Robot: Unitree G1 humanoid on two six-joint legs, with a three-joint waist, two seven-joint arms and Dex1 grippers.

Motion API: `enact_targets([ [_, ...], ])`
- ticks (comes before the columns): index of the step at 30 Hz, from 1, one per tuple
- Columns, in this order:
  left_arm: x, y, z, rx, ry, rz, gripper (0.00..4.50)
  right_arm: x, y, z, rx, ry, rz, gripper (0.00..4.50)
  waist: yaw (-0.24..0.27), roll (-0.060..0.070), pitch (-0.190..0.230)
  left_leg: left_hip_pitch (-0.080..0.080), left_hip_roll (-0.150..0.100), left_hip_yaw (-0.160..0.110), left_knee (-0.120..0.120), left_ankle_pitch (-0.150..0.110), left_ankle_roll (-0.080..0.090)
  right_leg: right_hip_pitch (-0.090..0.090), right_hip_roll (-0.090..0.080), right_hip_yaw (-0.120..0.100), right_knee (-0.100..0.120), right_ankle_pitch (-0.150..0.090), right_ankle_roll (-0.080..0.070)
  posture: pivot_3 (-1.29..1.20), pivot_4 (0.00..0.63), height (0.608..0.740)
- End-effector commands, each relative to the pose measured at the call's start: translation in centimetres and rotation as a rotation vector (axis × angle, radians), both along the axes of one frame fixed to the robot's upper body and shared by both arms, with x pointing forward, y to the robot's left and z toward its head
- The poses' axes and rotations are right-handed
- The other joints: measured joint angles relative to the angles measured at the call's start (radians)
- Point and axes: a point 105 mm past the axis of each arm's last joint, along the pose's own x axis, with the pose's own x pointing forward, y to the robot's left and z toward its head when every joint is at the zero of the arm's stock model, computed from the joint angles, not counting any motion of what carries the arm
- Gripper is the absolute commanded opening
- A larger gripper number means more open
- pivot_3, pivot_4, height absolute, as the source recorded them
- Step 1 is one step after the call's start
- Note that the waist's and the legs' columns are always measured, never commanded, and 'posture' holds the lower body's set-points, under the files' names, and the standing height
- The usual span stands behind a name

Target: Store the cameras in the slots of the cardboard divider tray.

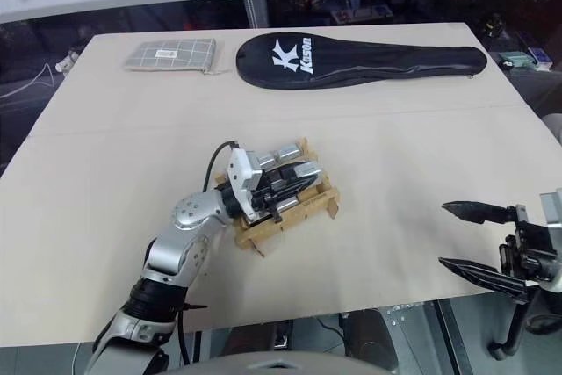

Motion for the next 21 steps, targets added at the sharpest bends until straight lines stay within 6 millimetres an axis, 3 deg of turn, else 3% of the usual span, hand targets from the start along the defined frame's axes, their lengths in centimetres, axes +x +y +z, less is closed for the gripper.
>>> enact_targets([
  [1, -0.3, -0.6, -0.8, 0.028, 0.007, -0.026, 0.76, 0.1, 0.0, 0.5, -0.003, -0.033, 0.002, 4.46, 0.0, 0.0, 0.0, 0.0, 0.0, 0.0, 0.0, 0.0, 0.0, 0.0, 0.0, 0.0, 0.0, 0.0, 0.0, 0.0, 0.15, 0.74],
  [14, -0.6, -1.7, -1.5, 0.011, 0.01, 0.022, 0.76, 0.2, -0.3, 0.4, -0.019, -0.052, -0.017, 4.46, 0.014, 0.004, -0.004, 0.001, 0.0, 0.0, 0.0, 0.0, 0.0, 0.001, 0.0, 0.0, 0.0, 0.0, 0.0, 0.0, 0.15, 0.74],
  [21, -1.1, -1.4, -2.2, 0.084, 0.042, -0.012, 0.76, 0.3, -0.3, 0.3, -0.027, -0.062, -0.019, 4.46, 0.015, 0.009, -0.009, 0.001, 0.0, 0.0, 0.0, 0.0, 0.0, 0.001, 0.0, 0.0, 0.0, 0.0, 0.0, 0.0, 0.15, 0.74],
])
